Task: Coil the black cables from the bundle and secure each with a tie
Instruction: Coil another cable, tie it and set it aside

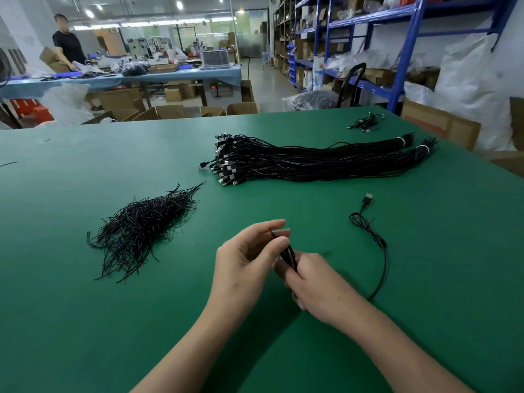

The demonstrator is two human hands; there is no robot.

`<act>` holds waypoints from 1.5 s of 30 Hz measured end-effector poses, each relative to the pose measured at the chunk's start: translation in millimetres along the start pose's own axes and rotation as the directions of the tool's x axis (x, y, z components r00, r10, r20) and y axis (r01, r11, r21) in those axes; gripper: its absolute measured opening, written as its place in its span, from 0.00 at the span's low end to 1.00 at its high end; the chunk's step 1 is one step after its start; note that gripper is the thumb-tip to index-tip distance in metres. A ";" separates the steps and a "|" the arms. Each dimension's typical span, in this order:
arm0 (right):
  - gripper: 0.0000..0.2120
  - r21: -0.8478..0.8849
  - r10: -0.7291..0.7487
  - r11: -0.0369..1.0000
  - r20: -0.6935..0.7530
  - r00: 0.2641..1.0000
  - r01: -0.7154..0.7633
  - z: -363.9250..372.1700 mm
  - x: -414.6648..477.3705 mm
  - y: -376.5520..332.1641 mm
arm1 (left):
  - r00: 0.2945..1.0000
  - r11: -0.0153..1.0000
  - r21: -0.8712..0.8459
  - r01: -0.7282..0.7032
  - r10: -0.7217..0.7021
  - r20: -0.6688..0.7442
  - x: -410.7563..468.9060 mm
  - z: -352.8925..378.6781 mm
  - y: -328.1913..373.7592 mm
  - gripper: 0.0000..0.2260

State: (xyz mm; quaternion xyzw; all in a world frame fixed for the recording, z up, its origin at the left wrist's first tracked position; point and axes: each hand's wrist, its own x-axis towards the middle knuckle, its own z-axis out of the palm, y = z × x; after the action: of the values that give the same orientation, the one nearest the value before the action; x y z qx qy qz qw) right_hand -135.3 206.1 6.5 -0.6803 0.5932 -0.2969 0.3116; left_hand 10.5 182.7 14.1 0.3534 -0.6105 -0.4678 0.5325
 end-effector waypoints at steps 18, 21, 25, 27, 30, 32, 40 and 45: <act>0.09 0.217 -0.043 0.975 0.017 0.999 0.038 0.0 0.8 -3.1 | 0.998 0.989 -0.136 0.055 -0.052 0.029 -5.9 14.8 -2.9 0.06; 0.05 0.362 -0.080 0.932 0.121 0.989 0.031 -0.1 1.8 -2.2 | 0.997 0.973 -0.219 0.073 -0.071 0.017 -4.9 14.3 -2.4 0.05; 0.11 0.596 -0.123 0.800 0.265 0.957 -0.062 -4.2 -0.8 -4.3 | 0.993 0.960 -0.252 0.121 -0.117 0.028 -2.4 8.0 0.1 0.06; 0.17 0.645 -0.141 0.762 0.248 0.959 -0.055 -5.0 -1.8 -6.4 | 0.992 0.958 -0.257 0.126 -0.116 0.053 -1.5 5.7 2.1 0.06; 0.16 0.638 -0.144 0.770 0.169 0.975 0.003 -1.5 -1.4 -9.6 | 0.988 0.954 -0.259 0.147 -0.129 0.087 0.1 3.5 3.0 0.08; 0.15 0.620 -0.156 0.784 0.132 0.979 0.041 0.6 -1.2 -10.2 | 0.985 0.953 -0.258 0.158 -0.134 0.107 0.6 1.9 3.0 0.14; 0.15 0.531 -0.153 0.845 0.118 0.981 0.068 -2.0 -1.1 -7.3 | 0.980 0.965 -0.241 0.102 -0.056 0.190 9.4 -11.4 0.1 0.06; 0.15 0.487 -0.169 0.871 0.176 0.970 0.063 -4.9 -3.3 -6.6 | 0.969 0.994 -0.101 0.032 -0.007 0.247 13.4 -22.4 -0.2 0.08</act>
State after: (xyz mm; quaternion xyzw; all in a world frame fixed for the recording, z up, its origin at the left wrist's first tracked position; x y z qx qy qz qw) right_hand -135.4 209.8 14.5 -0.6446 0.4227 -0.3775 0.5131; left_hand 30.0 165.8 18.1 0.2703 -0.6433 -0.5445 0.4655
